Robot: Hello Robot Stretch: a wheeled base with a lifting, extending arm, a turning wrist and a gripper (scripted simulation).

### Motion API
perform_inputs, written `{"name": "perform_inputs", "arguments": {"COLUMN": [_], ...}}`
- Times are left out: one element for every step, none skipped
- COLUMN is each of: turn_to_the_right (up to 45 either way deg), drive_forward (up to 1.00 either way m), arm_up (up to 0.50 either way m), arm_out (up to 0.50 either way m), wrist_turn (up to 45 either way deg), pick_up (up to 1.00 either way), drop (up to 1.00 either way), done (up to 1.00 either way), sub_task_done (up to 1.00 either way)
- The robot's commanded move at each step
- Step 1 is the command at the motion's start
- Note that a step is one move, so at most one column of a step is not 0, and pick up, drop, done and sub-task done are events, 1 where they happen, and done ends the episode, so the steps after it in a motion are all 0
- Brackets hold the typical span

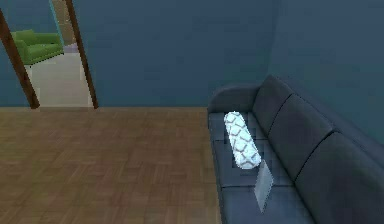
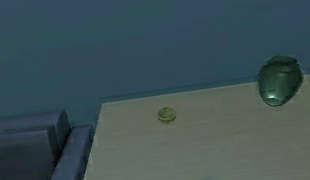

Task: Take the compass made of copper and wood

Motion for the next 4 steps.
{"name": "perform_inputs", "arguments": {"turn_to_the_right": [0.0,0.0,0.0,0.0], "drive_forward": [0.00,0.00,0.00,0.00], "arm_up": [0.50,0.32,0.00,0.00], "arm_out": [0.00,0.00,0.50,0.00], "wrist_turn": [0.0,0.0,0.0,45.0], "pick_up": [0.00,0.00,0.00,0.00], "drop": [0.00,0.00,0.00,0.00], "done": [0.00,0.00,0.00,0.00], "sub_task_done": [0.00,0.00,0.00,0.00]}}
